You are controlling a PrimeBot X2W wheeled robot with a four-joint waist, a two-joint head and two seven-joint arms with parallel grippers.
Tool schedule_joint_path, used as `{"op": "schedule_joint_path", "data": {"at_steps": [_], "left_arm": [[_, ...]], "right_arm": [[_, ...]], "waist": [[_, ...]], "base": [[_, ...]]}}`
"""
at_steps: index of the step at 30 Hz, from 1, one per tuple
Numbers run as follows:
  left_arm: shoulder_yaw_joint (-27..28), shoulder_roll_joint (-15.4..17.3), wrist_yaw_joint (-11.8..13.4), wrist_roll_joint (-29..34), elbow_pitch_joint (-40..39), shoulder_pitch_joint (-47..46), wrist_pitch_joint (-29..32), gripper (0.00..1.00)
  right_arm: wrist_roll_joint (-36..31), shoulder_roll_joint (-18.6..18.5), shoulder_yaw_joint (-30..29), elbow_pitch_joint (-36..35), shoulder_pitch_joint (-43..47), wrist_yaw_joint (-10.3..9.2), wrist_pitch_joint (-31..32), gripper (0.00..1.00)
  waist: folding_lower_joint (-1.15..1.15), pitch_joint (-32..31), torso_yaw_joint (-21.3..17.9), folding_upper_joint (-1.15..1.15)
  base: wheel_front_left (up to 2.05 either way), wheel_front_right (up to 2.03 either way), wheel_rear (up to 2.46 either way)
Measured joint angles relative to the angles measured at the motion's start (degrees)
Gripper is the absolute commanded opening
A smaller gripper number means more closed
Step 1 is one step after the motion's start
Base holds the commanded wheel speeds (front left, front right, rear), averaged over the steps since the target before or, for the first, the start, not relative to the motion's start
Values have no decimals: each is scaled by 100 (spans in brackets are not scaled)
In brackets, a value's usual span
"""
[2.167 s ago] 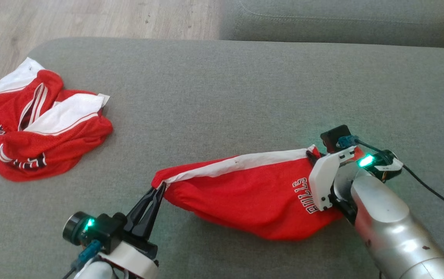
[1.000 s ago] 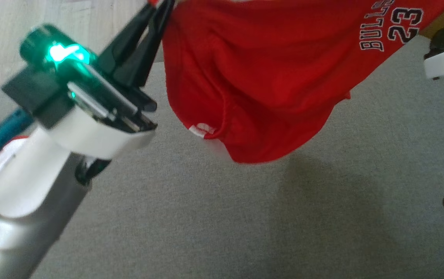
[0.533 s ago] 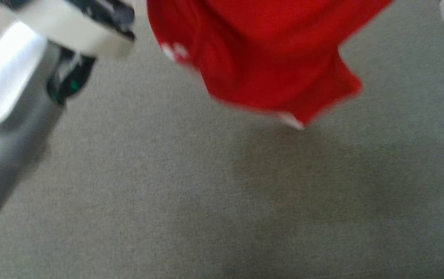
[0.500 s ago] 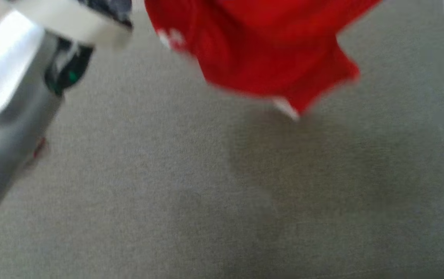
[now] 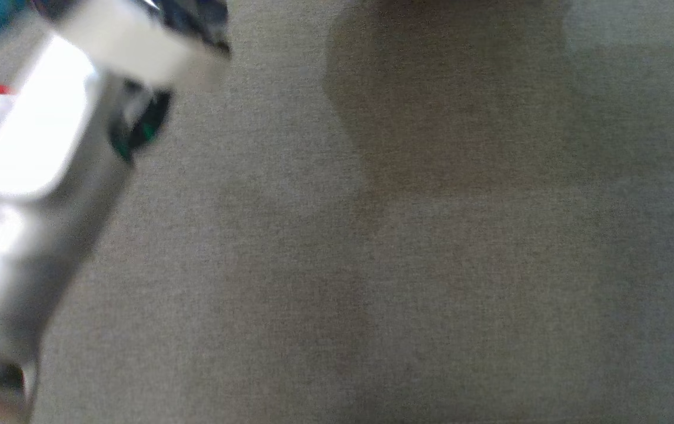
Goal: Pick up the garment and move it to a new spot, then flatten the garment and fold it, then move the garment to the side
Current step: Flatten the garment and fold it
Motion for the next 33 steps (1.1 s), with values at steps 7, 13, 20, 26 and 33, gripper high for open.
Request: {"op": "schedule_joint_path", "data": {"at_steps": [7, 13, 20, 26, 33], "left_arm": [[27, 58, 1, -155, -739, 1724, 0, 0], [-196, 58, 1, 77, -1073, 2846, 1, 0], [-714, 56, 1, 185, -911, 3766, 2, 0], [-1393, 124, 0, -302, -660, 4145, 7, 0], [-1831, 234, 1, -953, -755, 4486, 240, 0]], "right_arm": [[33, 88, -415, -887, 1872, 0, -23, 0], [96, 361, -839, -1547, 3314, 0, 280, 0], [201, 586, -1122, -2252, 4576, 0, 646, 0], [361, 655, -1606, -2963, 5638, 0, 1073, 0], [360, 961, -2047, -3629, 6839, 0, 1483, 0]], "waist": [[-3, 1, 90, 0], [-2, 0, 21, 0], [-3, -389, -54, 0], [-3, -840, -20, 0], [-4, -1340, 71, 0]], "base": [[0, 0, 0], [0, 0, 0], [0, 0, 0], [0, 0, 0], [0, 0, 0]]}}
